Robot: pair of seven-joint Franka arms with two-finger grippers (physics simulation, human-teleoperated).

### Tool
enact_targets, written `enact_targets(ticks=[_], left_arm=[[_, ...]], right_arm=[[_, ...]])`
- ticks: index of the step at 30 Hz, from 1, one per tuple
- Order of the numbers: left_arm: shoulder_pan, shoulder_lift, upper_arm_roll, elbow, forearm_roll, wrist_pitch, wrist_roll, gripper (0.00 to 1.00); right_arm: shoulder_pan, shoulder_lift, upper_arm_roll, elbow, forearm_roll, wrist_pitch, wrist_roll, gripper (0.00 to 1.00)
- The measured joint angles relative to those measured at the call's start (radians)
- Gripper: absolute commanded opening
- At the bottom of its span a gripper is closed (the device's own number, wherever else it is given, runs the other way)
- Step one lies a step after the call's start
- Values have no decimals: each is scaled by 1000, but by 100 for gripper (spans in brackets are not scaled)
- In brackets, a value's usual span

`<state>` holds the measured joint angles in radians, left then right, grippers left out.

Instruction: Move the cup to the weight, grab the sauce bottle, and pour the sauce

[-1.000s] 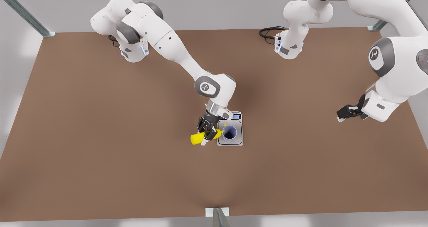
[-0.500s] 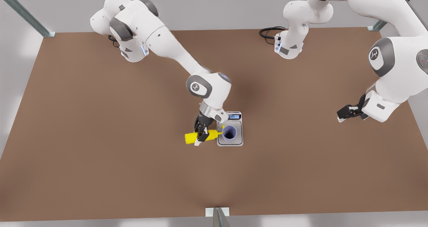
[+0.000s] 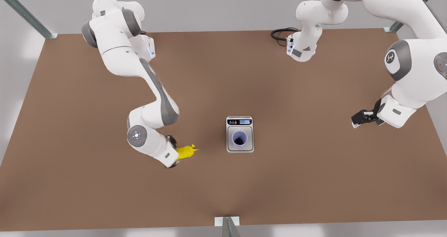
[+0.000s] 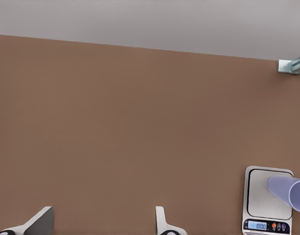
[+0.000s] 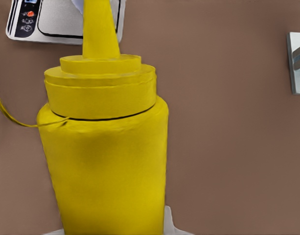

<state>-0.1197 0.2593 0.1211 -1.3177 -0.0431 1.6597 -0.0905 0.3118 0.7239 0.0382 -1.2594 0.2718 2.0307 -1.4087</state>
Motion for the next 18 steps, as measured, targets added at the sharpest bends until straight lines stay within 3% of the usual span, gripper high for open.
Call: enact_targets(ticks=[5, 9, 18], left_arm=[[0, 0, 0, 0, 0, 0, 0, 100], [0, 0, 0, 1, 0, 1, 0, 100], [0, 1, 0, 1, 0, 5, 1, 100]], right_arm=[[-168, 58, -2, -62, 573, -174, -391, 58], [-226, 133, 0, -96, 859, -218, -719, 58], [-221, 197, 0, -124, 1019, -364, -816, 59]])
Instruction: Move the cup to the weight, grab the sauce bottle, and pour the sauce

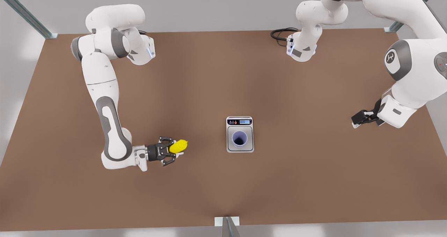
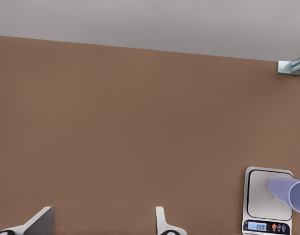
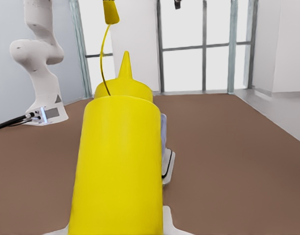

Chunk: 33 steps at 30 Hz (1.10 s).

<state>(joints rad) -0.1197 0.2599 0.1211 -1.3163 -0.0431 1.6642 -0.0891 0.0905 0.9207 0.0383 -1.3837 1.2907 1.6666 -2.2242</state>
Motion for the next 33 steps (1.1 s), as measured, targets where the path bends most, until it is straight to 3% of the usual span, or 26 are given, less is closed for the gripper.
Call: enact_targets(ticks=[12, 25, 33], left_arm=[[-1, 1, 0, -1, -1, -1, -1, 100], [0, 12, -2, -1, -2, 1, 2, 100], [0, 21, -2, 0, -3, 3, 2, 100]], right_arm=[[-2, 161, 6, 0, 146, -334, -197, 59], [-2, 182, 52, -24, 191, -364, -195, 60], [0, 182, 52, -25, 191, -363, -193, 67]])
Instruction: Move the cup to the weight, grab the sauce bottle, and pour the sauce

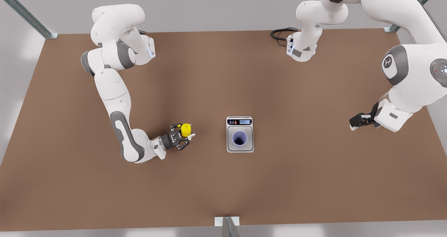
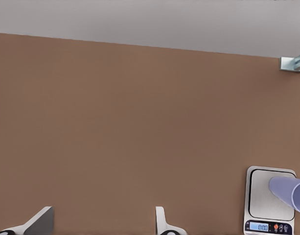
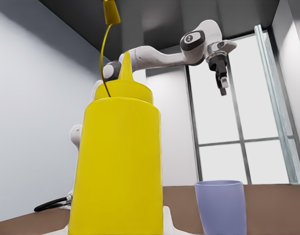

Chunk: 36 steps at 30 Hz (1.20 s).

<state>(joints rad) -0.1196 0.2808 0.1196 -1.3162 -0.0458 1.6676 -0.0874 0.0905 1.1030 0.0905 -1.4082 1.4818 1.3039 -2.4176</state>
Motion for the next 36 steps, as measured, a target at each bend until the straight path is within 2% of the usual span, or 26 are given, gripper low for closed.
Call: enact_targets(ticks=[12, 13, 14, 36], left_arm=[[0, 2, -1, 0, 0, 1, 0, 100], [-2, 2, -2, 0, 0, 1, 0, 100], [-1, 2, -2, 0, 0, 1, 0, 100], [-1, 2, -1, 0, 0, 0, 0, 100]], right_arm=[[-5, -1, -1, -5, 0, 0, 8, 62], [-6, -2, -2, -5, 0, 0, 8, 93], [-13, -3, -2, -5, -1, 0, 9, 100], [-34, -12, -2, -12, -14, -11, 37, 100]])
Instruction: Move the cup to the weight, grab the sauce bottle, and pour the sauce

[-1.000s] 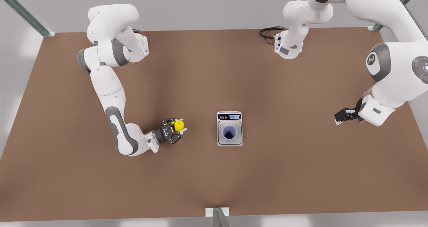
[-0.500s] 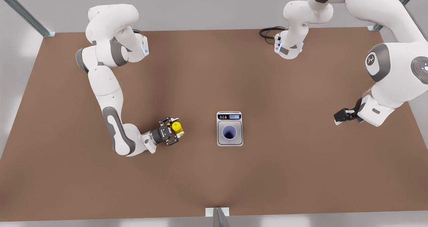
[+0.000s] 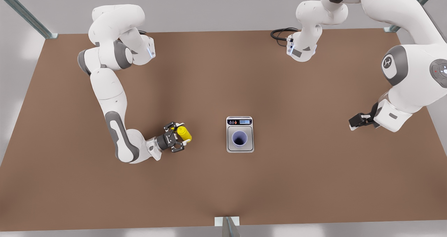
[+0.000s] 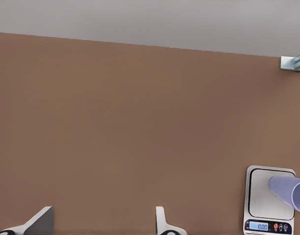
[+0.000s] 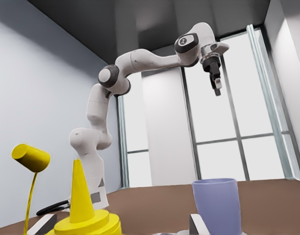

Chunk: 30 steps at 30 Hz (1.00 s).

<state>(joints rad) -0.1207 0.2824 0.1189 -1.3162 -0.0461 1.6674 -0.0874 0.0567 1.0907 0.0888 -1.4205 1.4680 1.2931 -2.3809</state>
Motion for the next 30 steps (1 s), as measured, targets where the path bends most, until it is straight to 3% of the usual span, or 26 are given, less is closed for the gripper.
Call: enact_targets(ticks=[13, 20, 23, 25, 27, 30], left_arm=[[1, -2, 1, 0, 0, 0, 0, 100], [1, 0, 1, 0, 0, 2, 0, 100], [1, 0, 1, 1, 0, 2, 0, 100], [1, 1, 1, 0, 0, 2, 0, 100], [1, 2, 1, 0, 0, 2, 0, 100], [1, 14, 1, 11, 1, 20, 1, 100]], right_arm=[[-18, -1, -3, -7, -7, -3, 2, 100], [-126, -32, -6, -8, -149, -28, 43, 100], [-183, -210, -96, 57, -391, -26, 395, 100], [-169, -376, -128, 151, -637, -20, 1008, 100], [-62, -503, -129, 311, -958, 39, 1592, 100], [79, -689, -124, 285, -1339, 82, 2030, 100]])
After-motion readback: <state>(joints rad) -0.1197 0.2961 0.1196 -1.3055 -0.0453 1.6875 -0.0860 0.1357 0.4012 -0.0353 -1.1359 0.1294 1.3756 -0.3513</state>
